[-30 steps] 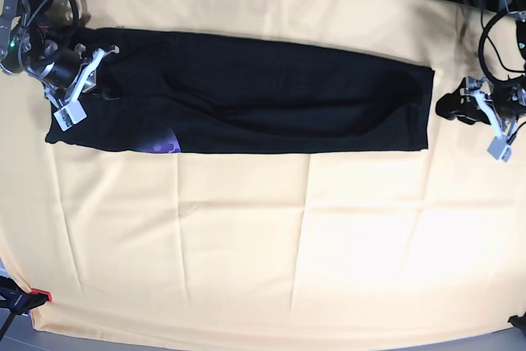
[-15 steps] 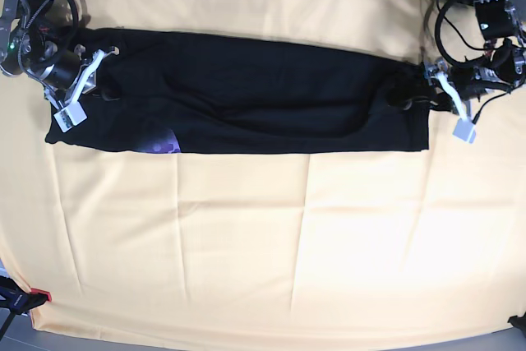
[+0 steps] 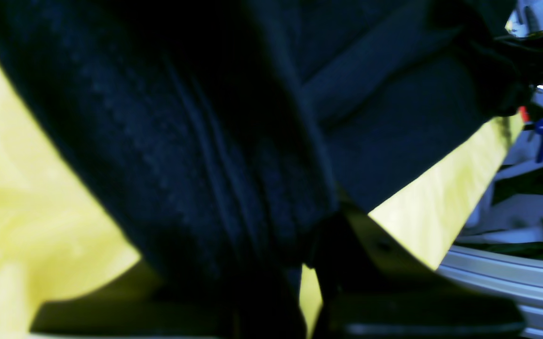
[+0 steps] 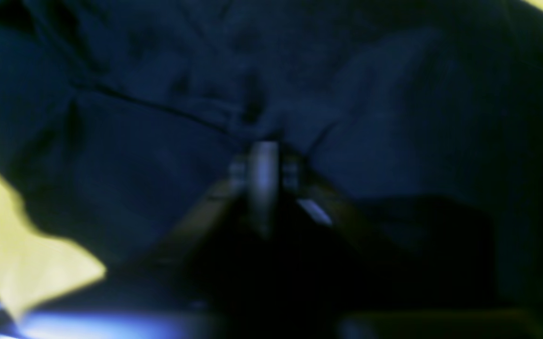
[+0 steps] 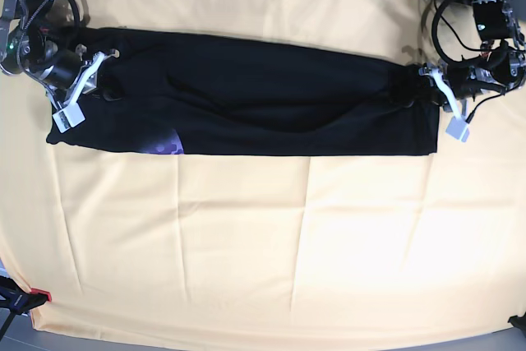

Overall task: Fold the T-shirt properly
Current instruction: 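Grasp both ends of the folded strip with both grippers, then fold the strip end with the left gripper toward the right gripper, then fold the strip end with the right gripper toward the middle, then flip the folded bundle over with both grippers, graphic side up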

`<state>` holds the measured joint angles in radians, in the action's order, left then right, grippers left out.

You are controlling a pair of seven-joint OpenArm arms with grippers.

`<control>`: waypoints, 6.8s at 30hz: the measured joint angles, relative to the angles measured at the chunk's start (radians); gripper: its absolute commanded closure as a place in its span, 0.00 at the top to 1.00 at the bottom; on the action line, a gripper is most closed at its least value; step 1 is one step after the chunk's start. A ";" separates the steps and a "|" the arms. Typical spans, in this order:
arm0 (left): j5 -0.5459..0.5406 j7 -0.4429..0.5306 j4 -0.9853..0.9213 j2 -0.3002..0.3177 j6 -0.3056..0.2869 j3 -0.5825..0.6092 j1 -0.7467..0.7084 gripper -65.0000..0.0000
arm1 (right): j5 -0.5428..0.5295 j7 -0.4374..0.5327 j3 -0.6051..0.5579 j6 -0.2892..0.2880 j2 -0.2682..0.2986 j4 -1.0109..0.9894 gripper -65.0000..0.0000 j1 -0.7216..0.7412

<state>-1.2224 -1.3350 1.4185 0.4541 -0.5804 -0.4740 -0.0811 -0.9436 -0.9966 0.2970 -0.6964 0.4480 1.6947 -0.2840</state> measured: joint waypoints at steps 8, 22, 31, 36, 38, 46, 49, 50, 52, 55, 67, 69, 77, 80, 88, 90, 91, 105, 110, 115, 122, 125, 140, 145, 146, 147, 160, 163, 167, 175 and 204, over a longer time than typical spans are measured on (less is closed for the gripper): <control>0.040 0.022 0.000 0.066 -0.003 -0.051 0.000 0.00 | -0.165 -0.148 0.035 0.003 0.000 0.150 0.42 0.140; -0.239 -0.070 0.000 0.249 -0.010 -0.058 -0.002 0.00 | -0.183 -0.226 0.065 0.003 -0.005 0.188 0.42 0.053; -0.235 -0.071 0.171 0.113 0.005 -0.058 -0.017 0.00 | -0.051 -0.122 0.065 0.003 -0.088 0.188 0.42 0.039; -0.237 -0.072 0.328 0.007 -0.010 -0.059 -0.044 0.00 | -0.051 -0.121 0.064 0.003 -0.127 0.188 0.42 0.037; -0.237 -0.071 0.346 -0.031 -0.031 -0.059 -0.043 0.00 | -0.051 -0.121 0.064 0.003 -0.127 0.188 0.42 0.037; -0.236 -0.073 0.287 -0.119 -0.102 0.023 -0.047 0.00 | -0.051 -0.121 0.065 0.003 -0.124 0.188 0.42 0.038; -0.235 -0.071 0.282 -0.131 -0.109 0.072 -0.046 0.03 | -0.051 -0.122 0.065 0.003 -0.124 0.188 0.42 0.038; -0.236 -0.071 0.282 -0.135 -0.109 0.090 -0.046 0.18 | -0.051 -0.121 0.065 0.003 -0.124 0.188 0.42 0.038; -0.235 -0.072 0.282 -0.135 -0.104 0.134 -0.046 0.51 | -0.051 -0.121 0.065 0.003 -0.124 0.188 0.42 0.038; -0.236 -0.061 0.282 -0.136 -0.029 0.180 -0.046 0.66 | -0.051 -0.121 0.065 0.003 -0.124 0.188 0.42 0.038; -0.236 0.012 0.282 -0.158 -0.063 0.177 -0.003 0.66 | -0.051 -0.122 0.065 0.003 -0.124 0.188 0.42 0.038; -0.236 0.019 0.282 -0.185 -0.068 0.172 0.017 0.66 | -0.053 -0.121 0.065 0.003 -0.124 0.188 0.42 0.038; -0.237 0.000 0.282 -0.237 -0.105 0.142 0.032 0.27 | -0.078 -0.121 0.065 0.003 -0.124 0.188 0.42 0.038; -0.218 0.008 0.282 -0.235 -0.112 0.061 0.040 0.00 | -0.081 -0.121 0.065 0.003 -0.123 0.188 0.42 0.038; 0.243 0.213 0.217 -0.205 -0.065 0.068 0.010 0.00 | 0.013 -0.133 0.137 0.080 -0.118 0.210 0.58 0.079; 0.265 0.217 0.177 -0.205 -0.066 0.104 0.011 0.00 | 0.079 -0.132 0.179 0.134 -0.118 0.210 0.66 0.080; 0.265 0.217 0.156 -0.204 -0.068 0.119 0.011 0.00 | 0.104 -0.133 0.201 0.150 -0.117 0.210 0.67 0.072; 0.251 0.224 0.116 -0.131 -0.051 0.146 0.012 0.00 | -0.117 -0.121 0.262 0.142 -0.161 -0.011 0.67 -0.038; 0.235 0.220 0.116 -0.101 -0.048 0.146 0.012 0.00 | -0.330 -0.190 0.262 0.055 -0.174 -0.127 0.67 -0.026; 0.235 0.220 0.116 -0.099 -0.048 0.146 0.012 0.00 | -0.449 -0.291 0.260 -0.004 -0.230 -0.140 0.67 -0.021; 0.204 0.217 0.116 -0.099 -0.048 0.146 0.012 0.00 | -0.416 -0.243 0.168 -0.004 -0.244 -0.139 0.57 -0.015; 0.197 0.217 0.116 -0.099 -0.048 0.146 0.012 0.00 | -0.383 -0.251 0.149 -0.004 -0.245 -0.139 0.19 0.014; 0.063 0.212 0.116 -0.100 -0.048 0.110 0.013 0.00 | -0.208 -0.352 0.144 0.001 -0.185 0.083 0.00 0.115; 0.062 0.209 0.116 -0.098 -0.045 0.001 0.015 0.00 | -0.014 -0.269 0.143 0.000 -0.076 0.145 0.00 0.116; 0.062 0.210 0.116 -0.099 -0.044 -0.018 0.014 0.00 | 0.021 -0.252 0.143 0.016 -0.052 0.145 0.00 0.116; 0.062 0.209 0.116 -0.099 -0.045 -0.033 0.014 0.00 | 0.056 -0.241 0.143 0.039 -0.029 0.145 0.00 0.116; 0.063 0.193 0.116 -0.105 -0.045 -0.058 0.009 0.00 | -0.101 -0.245 0.143 0.161 -0.095 0.443 0.00 0.098; 0.062 0.192 0.116 -0.105 -0.045 -0.058 0.000 0.00 | -0.156 -0.237 0.138 0.122 -0.214 0.449 0.00 0.101; 0.063 0.190 0.116 -0.105 -0.044 -0.058 -0.019 0.00 | -0.118 -0.222 0.052 0.091 -0.320 0.449 0.00 0.101; 0.062 0.190 0.116 -0.108 -0.045 -0.058 -0.019 0.00 | 0.142 -0.093 -0.199 0.064 -0.397 0.443 0.00 0.101; -0.224 -0.069 0.247 -0.082 -0.109 0.064 -0.022 0.00 | 0.428 0.187 -0.400 -0.005 -0.331 0.288 0.00 0.347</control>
<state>-1.4464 -1.4040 1.6657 0.3721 -0.6895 -0.4099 -0.1028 -0.5152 -0.8101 -0.1028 -0.7017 0.1169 1.9823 0.0628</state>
